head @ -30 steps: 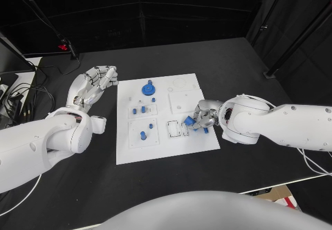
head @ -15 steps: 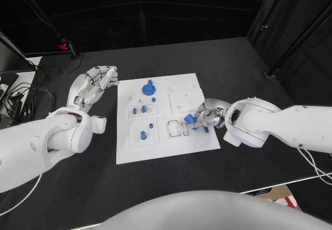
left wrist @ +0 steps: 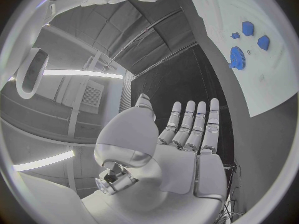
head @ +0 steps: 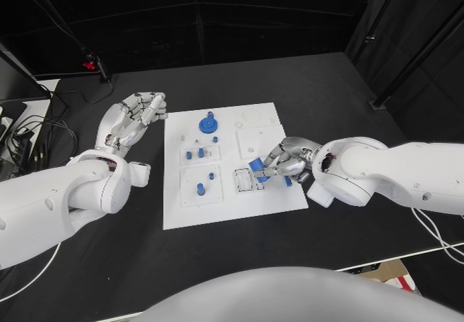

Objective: Assemble the parts on the task board

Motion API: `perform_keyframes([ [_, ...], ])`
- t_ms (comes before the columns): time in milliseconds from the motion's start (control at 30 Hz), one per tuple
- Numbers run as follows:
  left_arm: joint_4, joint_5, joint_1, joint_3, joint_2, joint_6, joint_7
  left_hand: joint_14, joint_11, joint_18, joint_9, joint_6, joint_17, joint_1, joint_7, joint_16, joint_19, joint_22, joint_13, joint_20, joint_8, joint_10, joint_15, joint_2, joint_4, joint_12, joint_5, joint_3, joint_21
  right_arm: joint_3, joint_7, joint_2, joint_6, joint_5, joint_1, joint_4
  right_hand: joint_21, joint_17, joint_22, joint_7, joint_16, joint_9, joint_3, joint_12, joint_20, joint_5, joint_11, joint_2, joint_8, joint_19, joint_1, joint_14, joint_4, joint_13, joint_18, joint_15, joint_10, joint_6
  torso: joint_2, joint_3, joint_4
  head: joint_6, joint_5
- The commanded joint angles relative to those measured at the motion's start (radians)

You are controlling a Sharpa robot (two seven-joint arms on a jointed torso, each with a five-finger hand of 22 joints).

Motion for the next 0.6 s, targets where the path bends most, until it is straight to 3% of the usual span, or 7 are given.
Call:
perform_keyframes([
  [33, 0.0, 0.001, 0.001, 0.001, 0.002, 0.009, 0.072, -0.008, 0.001, -0.016, -0.002, -0.009, -0.002, 0.008, 0.14, 0.005, 0.004, -0.001, -0.001, 0.003, 0.005, -0.006, -0.002, 0.002, 0.001, 0.004, 0.003, -0.005, -0.002, 0.0, 0.013, 0.019, 0.071, 0.111, 0.002, -0.012, 0.003, 0.263, 0.263, -0.075, 0.002, -0.003, -0.002, 0.003, -0.006, -0.004, -0.004, -0.002, -0.016, 0.102, -0.026, 0.104, 0.016, 0.263, -0.007, -0.008, 0.108, 0.104, 0.001, -0.0002, 0.0007, 0.0, 0.009],
  [133, 0.0, 0.001, 0.001, 0.001, 0.002, 0.009, 0.072, -0.008, 0.001, -0.016, -0.002, -0.009, -0.002, 0.008, 0.14, 0.005, 0.004, -0.001, -0.001, 0.003, 0.005, -0.006, -0.002, 0.002, 0.001, 0.004, 0.003, -0.005, -0.002, 0.0, 0.0, 0.038, 0.098, 0.127, 0.002, -0.026, 0.003, 0.263, 0.263, -0.073, 0.002, -0.003, -0.005, 0.003, -0.006, -0.006, -0.003, -0.002, -0.024, 0.102, -0.037, 0.104, 0.024, 0.263, -0.007, -0.007, 0.108, 0.106, 0.002, 0.0011, 0.0011, 0.0, 0.014],
  [267, 0.0, 0.001, 0.001, 0.001, 0.001, 0.01, 0.071, -0.008, 0.001, -0.016, -0.002, -0.009, -0.002, 0.008, 0.14, 0.006, 0.004, -0.001, -0.001, 0.003, 0.005, -0.006, -0.002, 0.002, 0.001, 0.005, 0.004, -0.005, -0.002, 0.0, -0.016, 0.056, 0.114, 0.136, 0.002, -0.043, 0.003, 0.263, 0.263, -0.073, 0.002, -0.002, -0.005, 0.003, -0.005, -0.006, -0.003, -0.001, -0.026, 0.102, -0.04, 0.104, 0.026, 0.263, -0.007, -0.007, 0.108, 0.107, 0.001, 0.0002, -0.0005, 0.0, 0.019],
  [600, 0.0, 0.001, 0.001, 0.001, 0.001, 0.012, 0.071, -0.008, 0.001, -0.016, -0.003, -0.009, -0.003, 0.008, 0.141, 0.006, 0.003, -0.001, -0.002, 0.003, 0.006, -0.006, -0.002, 0.002, 0.001, 0.005, 0.004, -0.006, -0.002, 0.0, -0.042, 0.081, 0.096, 0.121, 0.002, -0.064, 0.003, 0.263, 0.263, -0.074, 0.002, -0.002, -0.005, 0.003, -0.005, -0.007, -0.003, 0.0, -0.028, 0.102, -0.042, 0.104, 0.028, 0.263, -0.007, -0.007, 0.108, 0.11, 0.001, 0.0005, -0.0015, 0.0, 0.021],
])
